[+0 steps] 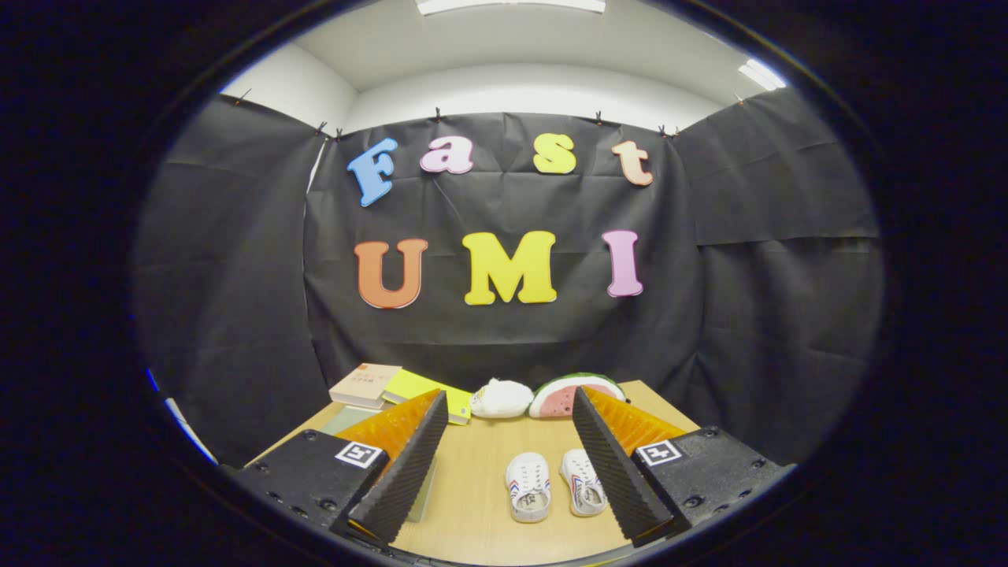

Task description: Open the storage box then place both shoes into the box .Put the left shoe in first, then the right shoe, with the right side of both shoes facing outward in a uniform manner.

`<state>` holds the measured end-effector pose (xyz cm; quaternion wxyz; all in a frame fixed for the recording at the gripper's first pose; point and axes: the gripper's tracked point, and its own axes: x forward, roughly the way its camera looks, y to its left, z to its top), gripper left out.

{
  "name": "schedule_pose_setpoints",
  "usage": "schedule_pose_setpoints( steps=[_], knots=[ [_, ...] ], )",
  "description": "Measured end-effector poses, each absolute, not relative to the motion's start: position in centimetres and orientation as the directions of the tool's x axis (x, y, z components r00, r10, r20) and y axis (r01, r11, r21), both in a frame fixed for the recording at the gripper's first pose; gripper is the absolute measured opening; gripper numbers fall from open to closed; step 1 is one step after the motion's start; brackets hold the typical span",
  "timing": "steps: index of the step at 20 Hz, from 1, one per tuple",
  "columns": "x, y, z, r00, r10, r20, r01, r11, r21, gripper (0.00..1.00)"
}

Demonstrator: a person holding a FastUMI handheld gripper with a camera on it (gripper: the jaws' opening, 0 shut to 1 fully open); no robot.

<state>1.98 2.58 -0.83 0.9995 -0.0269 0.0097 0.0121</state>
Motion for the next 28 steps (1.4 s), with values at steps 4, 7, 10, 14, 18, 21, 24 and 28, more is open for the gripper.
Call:
schedule_pose_setpoints(
  steps=[4,7,10,14,18,21,24,28],
  knots=[
    [2.5,2.4,-1.3,0.999,-0.007,-0.036,0.005,0.998,-0.063,1.00],
    [3.2,2.6,-2.6,0.997,-0.013,-0.076,0.007,0.997,-0.080,1.00],
    [4.5,2.6,-4.2,0.989,0.011,-0.148,-0.021,0.998,-0.067,1.00],
    [7.2,3.0,-6.6,0.966,0.080,-0.246,-0.087,0.996,-0.016,1.00],
    [11.6,4.4,-8.6,0.915,0.220,-0.339,-0.194,0.975,0.109,1.00],
    [14.9,5.7,-10.8,0.848,0.329,-0.416,-0.266,0.942,0.204,1.00],
    [17.8,7.7,-13.4,0.739,0.449,-0.502,-0.315,0.889,0.332,1.00],
    [19.5,10.5,-17.4,0.523,0.612,-0.593,-0.337,0.787,0.516,1.00]
  ],
)
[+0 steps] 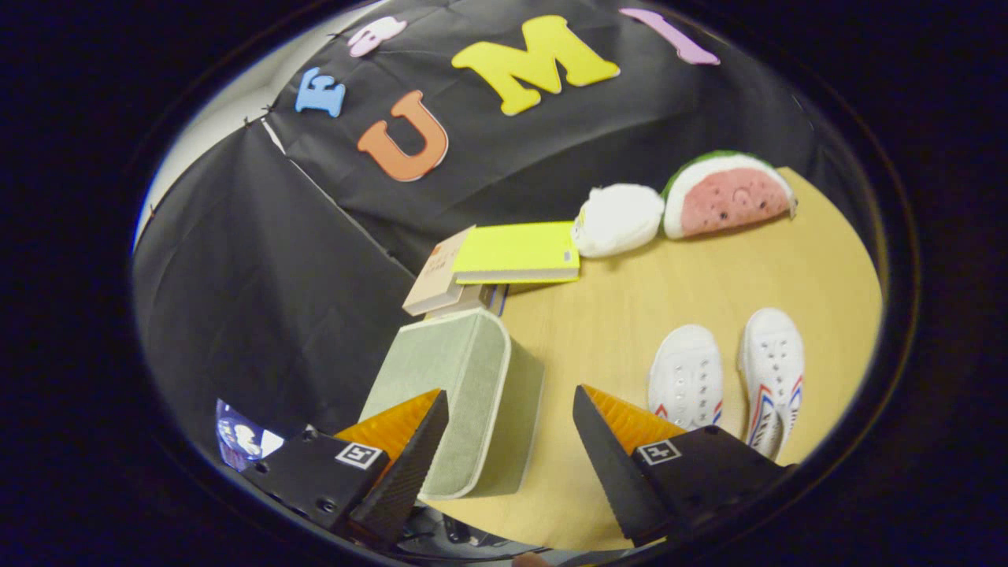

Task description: Open the storage box then place both shoes into the box .Put the left shoe in first, then the right shoe, with the right side of both shoes facing outward in a uniform manner.

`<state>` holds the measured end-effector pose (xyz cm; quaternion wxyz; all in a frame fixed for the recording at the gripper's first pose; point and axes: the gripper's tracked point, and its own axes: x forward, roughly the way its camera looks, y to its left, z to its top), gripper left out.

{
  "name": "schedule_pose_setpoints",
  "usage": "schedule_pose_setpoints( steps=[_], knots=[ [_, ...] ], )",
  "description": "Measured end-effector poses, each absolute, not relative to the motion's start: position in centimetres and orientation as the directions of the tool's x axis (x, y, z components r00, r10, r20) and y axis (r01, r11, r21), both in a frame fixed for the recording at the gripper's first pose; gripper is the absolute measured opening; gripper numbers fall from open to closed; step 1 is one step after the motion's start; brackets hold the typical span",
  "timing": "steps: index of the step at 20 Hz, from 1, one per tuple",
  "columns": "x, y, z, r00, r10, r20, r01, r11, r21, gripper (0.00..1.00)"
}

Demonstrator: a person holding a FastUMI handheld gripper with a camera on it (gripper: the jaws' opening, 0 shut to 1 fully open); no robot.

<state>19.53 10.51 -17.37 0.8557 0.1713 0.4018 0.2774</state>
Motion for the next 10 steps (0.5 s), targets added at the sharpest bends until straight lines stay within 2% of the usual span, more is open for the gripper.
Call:
schedule_pose_setpoints(
  steps=[5,8,10],
  knots=[
    [21.6,13.1,-18.4,0.296,0.810,-0.506,-0.320,0.583,0.747,1.00],
    [22.3,14.3,-19.6,0.123,0.871,-0.476,-0.276,0.491,0.826,1.00],
    [23.1,14.8,-19.9,0.070,0.887,-0.456,-0.288,0.455,0.842,1.00]
  ],
)
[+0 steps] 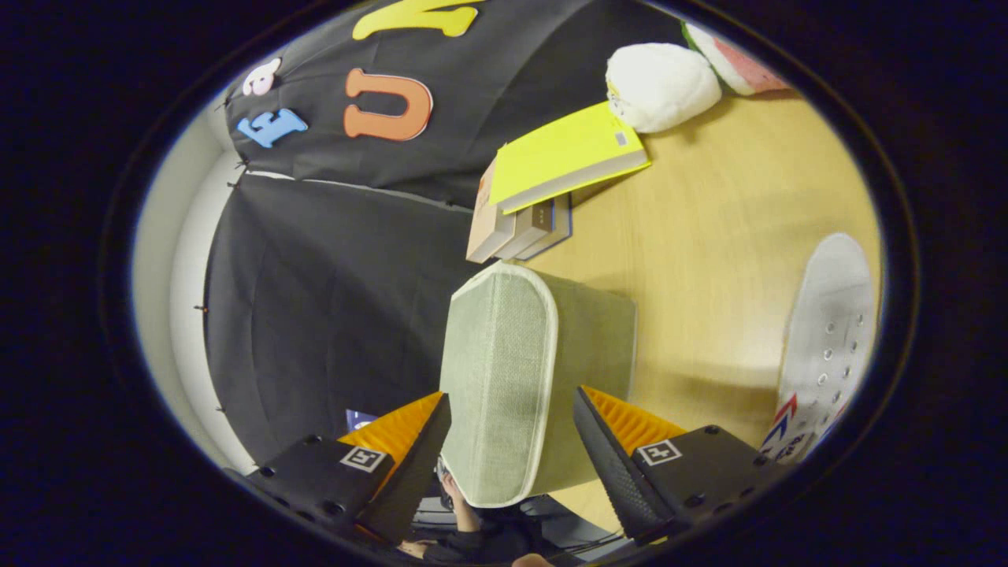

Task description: Open the storage box then place both shoes into the box .Put the left shoe in first, then the right shoe, with the right side of both shoes facing outward in a uniform manner.

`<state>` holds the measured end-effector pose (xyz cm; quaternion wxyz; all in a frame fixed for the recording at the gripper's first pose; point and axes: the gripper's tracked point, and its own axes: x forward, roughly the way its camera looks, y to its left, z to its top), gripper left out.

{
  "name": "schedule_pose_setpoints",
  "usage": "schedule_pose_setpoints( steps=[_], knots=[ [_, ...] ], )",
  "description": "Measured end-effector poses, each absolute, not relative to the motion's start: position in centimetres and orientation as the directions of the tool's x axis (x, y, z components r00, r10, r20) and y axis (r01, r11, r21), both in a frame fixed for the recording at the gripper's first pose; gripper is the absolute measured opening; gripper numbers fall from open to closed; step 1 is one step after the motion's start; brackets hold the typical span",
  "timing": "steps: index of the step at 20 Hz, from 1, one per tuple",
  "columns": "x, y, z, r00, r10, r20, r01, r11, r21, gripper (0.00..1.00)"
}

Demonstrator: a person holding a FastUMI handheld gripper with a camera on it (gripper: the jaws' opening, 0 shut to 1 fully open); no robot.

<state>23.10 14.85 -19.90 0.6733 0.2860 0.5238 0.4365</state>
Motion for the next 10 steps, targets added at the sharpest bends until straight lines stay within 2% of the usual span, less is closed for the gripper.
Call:
schedule_pose_setpoints(
  steps=[3,6,7,10],
  knots=[
    [24.9,16.6,-19.5,0.028,0.929,-0.369,-0.279,0.361,0.890,0.99],
    [25.0,17.3,-21.5,-0.053,0.925,-0.377,-0.247,0.354,0.902,0.99],
    [25.1,17.7,-21.1,-0.070,0.937,-0.344,-0.246,0.318,0.916,0.99],
    [24.6,18.1,-20.5,-0.118,0.950,-0.289,-0.287,0.246,0.926,0.98]
  ],
)
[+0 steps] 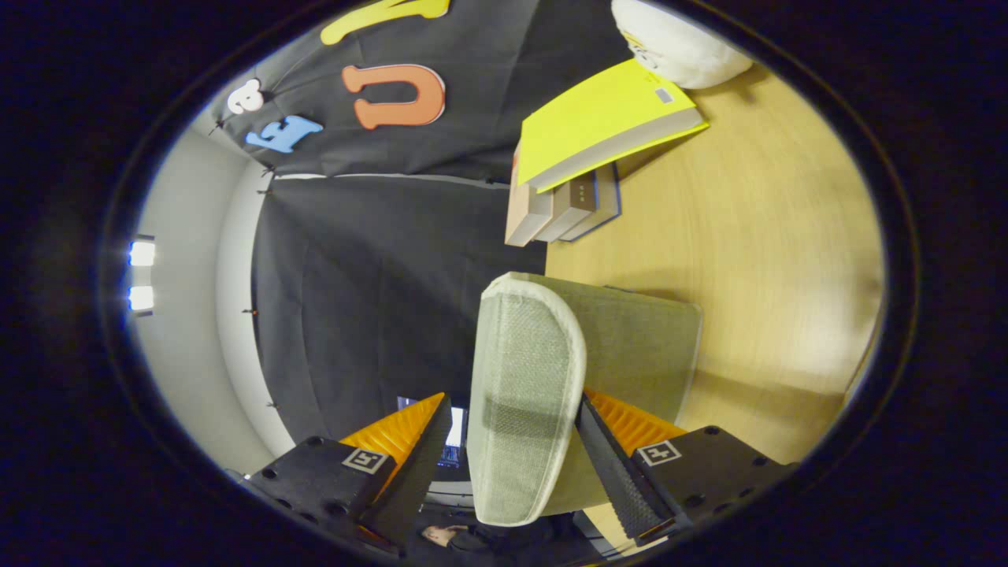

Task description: Open the storage box then place both shoes into the box .Put the left shoe in first, then the right shoe, with the right side of both shoes facing outward in a uniform manner.

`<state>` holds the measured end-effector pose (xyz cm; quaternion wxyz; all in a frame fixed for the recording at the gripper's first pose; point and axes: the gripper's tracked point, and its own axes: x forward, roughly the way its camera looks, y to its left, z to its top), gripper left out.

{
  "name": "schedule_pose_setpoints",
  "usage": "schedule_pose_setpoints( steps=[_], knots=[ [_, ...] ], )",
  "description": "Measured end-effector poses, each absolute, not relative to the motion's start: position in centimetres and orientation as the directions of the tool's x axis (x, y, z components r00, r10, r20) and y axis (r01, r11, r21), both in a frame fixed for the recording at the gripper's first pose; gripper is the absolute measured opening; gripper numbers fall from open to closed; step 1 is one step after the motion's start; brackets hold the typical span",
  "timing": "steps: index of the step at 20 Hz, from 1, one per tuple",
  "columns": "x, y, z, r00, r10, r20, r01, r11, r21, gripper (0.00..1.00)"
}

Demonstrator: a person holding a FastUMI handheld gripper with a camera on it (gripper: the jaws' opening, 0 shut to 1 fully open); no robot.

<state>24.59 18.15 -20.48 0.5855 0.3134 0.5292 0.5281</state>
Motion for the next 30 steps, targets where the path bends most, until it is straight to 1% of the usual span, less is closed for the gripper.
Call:
schedule_pose_setpoints(
  steps=[2,5,6,7,8,10,12,13,15,16,17,18,20,22,23,26,30],
  knots=[
    [24.3,17.9,-20.6,-0.147,0.944,-0.294,-0.265,0.248,0.932,0.98],
    [25.1,18.0,-21.5,-0.088,0.938,-0.334,-0.219,0.309,0.926,0.97],
    [25.2,18.1,-21.1,-0.080,0.948,-0.308,-0.217,0.285,0.934,0.99],
    [24.6,18.0,-20.5,-0.093,0.955,-0.280,-0.221,0.254,0.942,1.00],
    [24.5,18.0,-20.9,-0.105,0.949,-0.298,-0.223,0.269,0.937,1.00],
    [24.1,18.3,-21.4,-0.136,0.937,-0.320,-0.235,0.284,0.930,0.96],
    [24.5,18.4,-21.3,-0.120,0.941,-0.317,-0.243,0.282,0.928,0.77],
    [24.4,18.3,-21.4,-0.130,0.940,-0.316,-0.250,0.277,0.928,0.68],
    [24.4,18.1,-21.5,-0.148,0.938,-0.314,-0.244,0.273,0.931,0.66],
    [24.5,17.6,-21.3,-0.152,0.936,-0.316,-0.235,0.276,0.932,0.62],
    [24.7,17.3,-21.1,-0.148,0.940,-0.309,-0.225,0.272,0.936,0.60],
    [24.7,17.2,-20.4,-0.139,0.950,-0.280,-0.216,0.247,0.945,0.45],
    [24.2,17.1,-19.6,-0.128,0.952,-0.277,-0.224,0.245,0.943,0.14],
    [23.9,16.7,-18.8,-0.121,0.951,-0.284,-0.242,0.249,0.938,0.08],
    [23.9,16.8,-18.5,-0.121,0.950,-0.288,-0.249,0.252,0.935,0.06],
    [23.4,16.4,-17.1,-0.106,0.952,-0.286,-0.263,0.251,0.932,0.05],
    [22.6,15.8,-16.0,-0.074,0.933,-0.352,-0.292,0.318,0.902,0.05]
  ],
)
